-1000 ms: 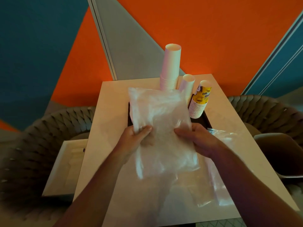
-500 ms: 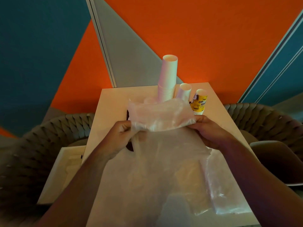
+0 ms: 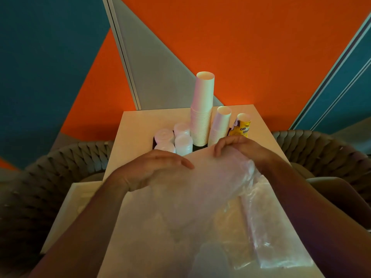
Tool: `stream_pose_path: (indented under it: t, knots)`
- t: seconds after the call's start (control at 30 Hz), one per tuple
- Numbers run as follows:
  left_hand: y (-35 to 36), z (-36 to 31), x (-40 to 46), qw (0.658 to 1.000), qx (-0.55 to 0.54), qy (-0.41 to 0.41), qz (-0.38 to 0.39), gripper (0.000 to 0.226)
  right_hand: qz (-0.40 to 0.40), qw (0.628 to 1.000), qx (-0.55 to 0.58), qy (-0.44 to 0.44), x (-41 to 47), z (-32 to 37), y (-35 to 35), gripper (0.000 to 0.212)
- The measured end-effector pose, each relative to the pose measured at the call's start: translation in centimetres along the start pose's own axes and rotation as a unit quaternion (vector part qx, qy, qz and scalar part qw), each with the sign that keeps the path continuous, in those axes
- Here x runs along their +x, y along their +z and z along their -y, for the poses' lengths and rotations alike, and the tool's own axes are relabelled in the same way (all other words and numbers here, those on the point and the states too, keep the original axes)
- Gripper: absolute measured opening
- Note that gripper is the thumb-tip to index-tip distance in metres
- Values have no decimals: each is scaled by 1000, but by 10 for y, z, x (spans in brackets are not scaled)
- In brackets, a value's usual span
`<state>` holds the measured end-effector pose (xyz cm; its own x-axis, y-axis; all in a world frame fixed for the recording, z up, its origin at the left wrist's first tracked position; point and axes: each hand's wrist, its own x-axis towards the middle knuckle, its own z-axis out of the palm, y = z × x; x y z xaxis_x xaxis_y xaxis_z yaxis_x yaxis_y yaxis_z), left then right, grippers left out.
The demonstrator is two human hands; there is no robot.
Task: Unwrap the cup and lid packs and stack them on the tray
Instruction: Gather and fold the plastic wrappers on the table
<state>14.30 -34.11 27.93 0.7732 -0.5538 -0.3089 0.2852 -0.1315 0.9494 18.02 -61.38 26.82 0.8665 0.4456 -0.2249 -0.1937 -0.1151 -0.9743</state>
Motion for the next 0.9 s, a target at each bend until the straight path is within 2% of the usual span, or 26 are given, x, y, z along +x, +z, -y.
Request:
stream_pose_path:
  t: [0.03,0.07,0.17,0.2,0.27,0.37,0.43,0.53,0.57,0.63,0.7,0.8,0.9]
  knots:
    - [4,-4,2,999,35,-4,19,21,-1,1000,-4,6,3,1,2,41]
    - [8,-6,4,997,65,-10,34,27,-3,1000,-3,6,2,6,6,42]
    - [17,-6,9,997,63,4,32,44,-46,992,118,-12,-4,7,9,24]
    - [20,-4,9,999,43,18,12,46,-71,976,203,-8,-10,3,13,32]
    - [29,1,11,997,-5,45,-55,49,-73,932,356,2,-17,-21,15,61]
    - [39,13,18,983,-8,81,-167,52,-85,895,437,19,-20,-54,34,84]
    - [46,20,22,969,24,103,-222,59,-67,908,414,9,-20,-62,44,77]
    - [55,28,23,954,87,132,-256,68,-19,935,355,11,-22,-59,47,69]
    - [57,28,22,948,111,143,-262,71,-26,944,329,17,-21,-58,46,66]
    - [59,28,19,940,136,165,-267,75,-70,958,276,29,-19,-54,43,45]
    - [58,28,14,944,85,165,-272,74,-102,959,262,31,-22,-50,43,35]
    - [55,26,7,953,-117,66,-273,54,-119,960,251,33,-29,-47,43,39]
    - [52,30,4,980,-113,3,-162,39,-121,965,231,36,-37,-45,45,40]
